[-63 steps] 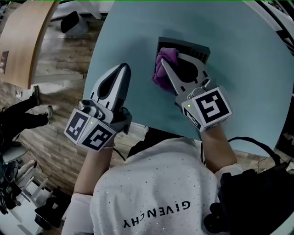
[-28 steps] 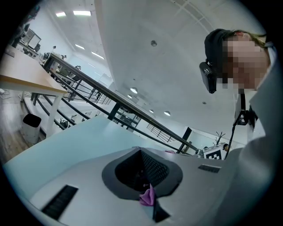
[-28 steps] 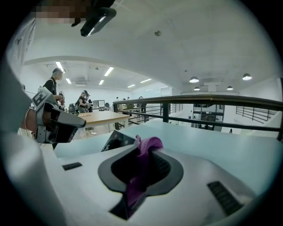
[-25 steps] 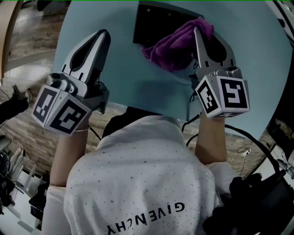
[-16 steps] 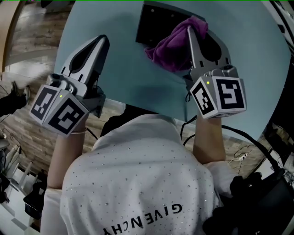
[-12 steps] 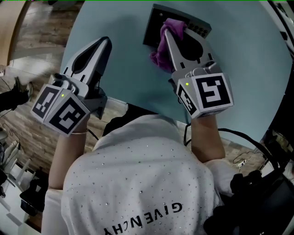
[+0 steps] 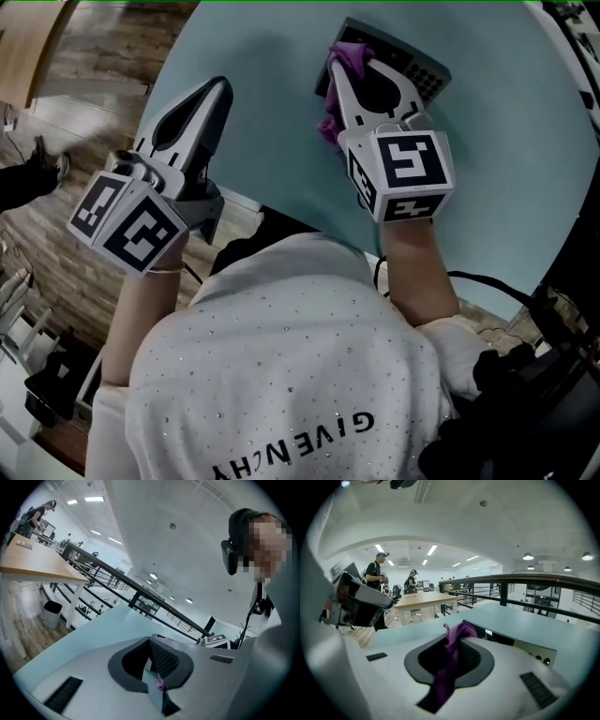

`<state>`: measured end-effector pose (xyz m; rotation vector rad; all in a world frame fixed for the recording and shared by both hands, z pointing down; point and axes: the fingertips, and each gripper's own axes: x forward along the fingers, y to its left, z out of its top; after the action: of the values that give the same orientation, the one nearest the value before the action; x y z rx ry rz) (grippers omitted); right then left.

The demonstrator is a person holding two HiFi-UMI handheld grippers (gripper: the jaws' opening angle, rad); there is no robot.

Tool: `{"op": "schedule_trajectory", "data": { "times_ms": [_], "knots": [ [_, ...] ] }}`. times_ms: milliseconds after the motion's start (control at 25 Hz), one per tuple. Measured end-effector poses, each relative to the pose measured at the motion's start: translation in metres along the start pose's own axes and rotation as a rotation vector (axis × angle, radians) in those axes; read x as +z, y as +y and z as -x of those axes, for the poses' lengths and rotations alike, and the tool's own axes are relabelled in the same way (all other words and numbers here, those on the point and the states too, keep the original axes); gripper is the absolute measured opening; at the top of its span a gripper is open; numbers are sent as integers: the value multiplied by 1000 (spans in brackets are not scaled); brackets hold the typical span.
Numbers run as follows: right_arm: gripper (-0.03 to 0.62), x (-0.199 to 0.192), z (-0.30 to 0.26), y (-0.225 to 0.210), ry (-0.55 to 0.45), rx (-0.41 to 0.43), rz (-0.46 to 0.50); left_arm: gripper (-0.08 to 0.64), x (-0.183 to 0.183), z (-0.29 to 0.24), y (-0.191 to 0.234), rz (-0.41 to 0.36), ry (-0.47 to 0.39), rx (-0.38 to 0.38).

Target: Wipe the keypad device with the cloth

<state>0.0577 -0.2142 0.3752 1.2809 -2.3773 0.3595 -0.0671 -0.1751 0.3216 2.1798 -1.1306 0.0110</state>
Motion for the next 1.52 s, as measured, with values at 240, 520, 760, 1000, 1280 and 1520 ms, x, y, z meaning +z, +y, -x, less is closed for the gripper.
{"op": "schedule_trajectory", "data": {
  "times_ms": [240, 520, 760, 1000, 1280, 1520],
  "knots": [
    [37, -5, 10, -17, 1, -46, -35, 1, -1, -19, -9, 5, 23, -50],
    [38, -14, 43, -47, 3, -127, -62, 2, -4, -47, -40, -16, 49, -130],
    [38, -21, 59, -68, -1, -170, -83, 2, -11, -78, -55, -20, 86, -186],
    [38, -34, 82, -82, -6, -205, -104, 1, -21, -93, -70, -17, 106, -207],
    [38, -37, 84, -96, -4, -251, -164, 1, -14, -103, -51, -21, 101, -158],
    [38, -12, 63, -58, -78, -125, -134, 0, -16, -106, -38, 17, 109, -145]
  ]
}}
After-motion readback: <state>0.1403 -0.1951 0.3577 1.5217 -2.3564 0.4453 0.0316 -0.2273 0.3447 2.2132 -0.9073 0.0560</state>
